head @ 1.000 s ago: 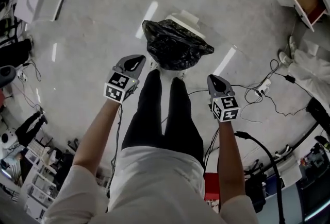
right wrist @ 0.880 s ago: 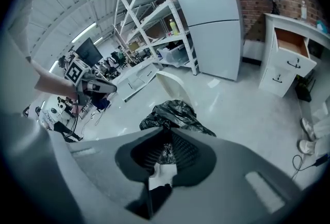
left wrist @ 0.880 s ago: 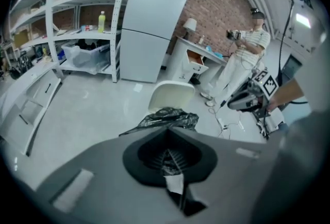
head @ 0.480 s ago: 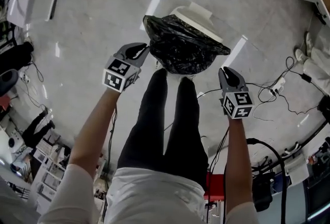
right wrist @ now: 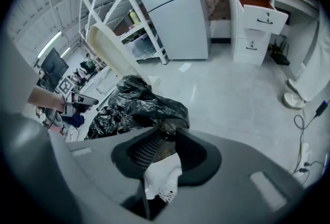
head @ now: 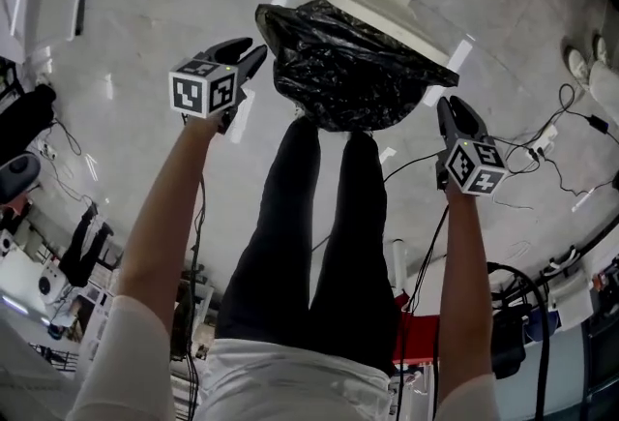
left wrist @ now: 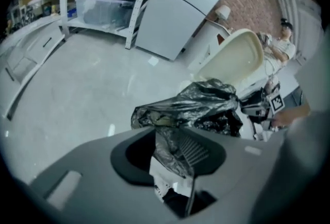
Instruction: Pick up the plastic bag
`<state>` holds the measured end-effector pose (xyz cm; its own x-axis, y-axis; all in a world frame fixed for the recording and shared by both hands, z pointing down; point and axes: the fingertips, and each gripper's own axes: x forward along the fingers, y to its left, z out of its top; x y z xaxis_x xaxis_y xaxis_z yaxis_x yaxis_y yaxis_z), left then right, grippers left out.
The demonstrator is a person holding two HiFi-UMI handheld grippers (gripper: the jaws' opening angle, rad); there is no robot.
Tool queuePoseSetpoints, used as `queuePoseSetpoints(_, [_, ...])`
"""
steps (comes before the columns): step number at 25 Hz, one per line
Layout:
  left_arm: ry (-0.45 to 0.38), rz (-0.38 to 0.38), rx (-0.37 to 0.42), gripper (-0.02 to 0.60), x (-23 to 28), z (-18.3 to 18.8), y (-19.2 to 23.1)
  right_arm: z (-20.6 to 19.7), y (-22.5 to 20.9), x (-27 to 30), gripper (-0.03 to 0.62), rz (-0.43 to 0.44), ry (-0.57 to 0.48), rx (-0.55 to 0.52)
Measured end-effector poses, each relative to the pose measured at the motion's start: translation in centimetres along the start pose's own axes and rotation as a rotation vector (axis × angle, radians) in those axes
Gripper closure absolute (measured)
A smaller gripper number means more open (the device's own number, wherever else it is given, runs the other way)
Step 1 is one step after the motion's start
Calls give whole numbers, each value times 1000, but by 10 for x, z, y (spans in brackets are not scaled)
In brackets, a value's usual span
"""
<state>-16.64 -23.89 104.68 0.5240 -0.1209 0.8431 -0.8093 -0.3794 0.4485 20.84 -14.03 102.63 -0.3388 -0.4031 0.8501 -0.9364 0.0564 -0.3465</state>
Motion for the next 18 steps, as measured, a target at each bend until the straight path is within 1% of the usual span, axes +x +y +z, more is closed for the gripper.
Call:
queuePoseSetpoints(3, [-5,-14,-107,404,19,-4,22,-7,-16,9,479,1,-26,120])
queuePoseSetpoints(5, [0,-11,-152,390,30,-7,36,-9,-22,15,457,8,-35,155])
queuePoseSetpoints(7, [14,-13,-172,379,38,-10,46,-12,-23,22,436,21,-27,140])
queuePoseSetpoints(12, [50,-26,-163,336,56,-11,60,-17,-22,40,371,59,5,84])
queuePoseSetpoints(15, [42,-31,-182,297,65,-6,73,-18,-24,50,344,82,10,77])
queuePoseSetpoints(18, [34,-61,-201,256,74,0,85,-13,-29,59,321,87,8,55])
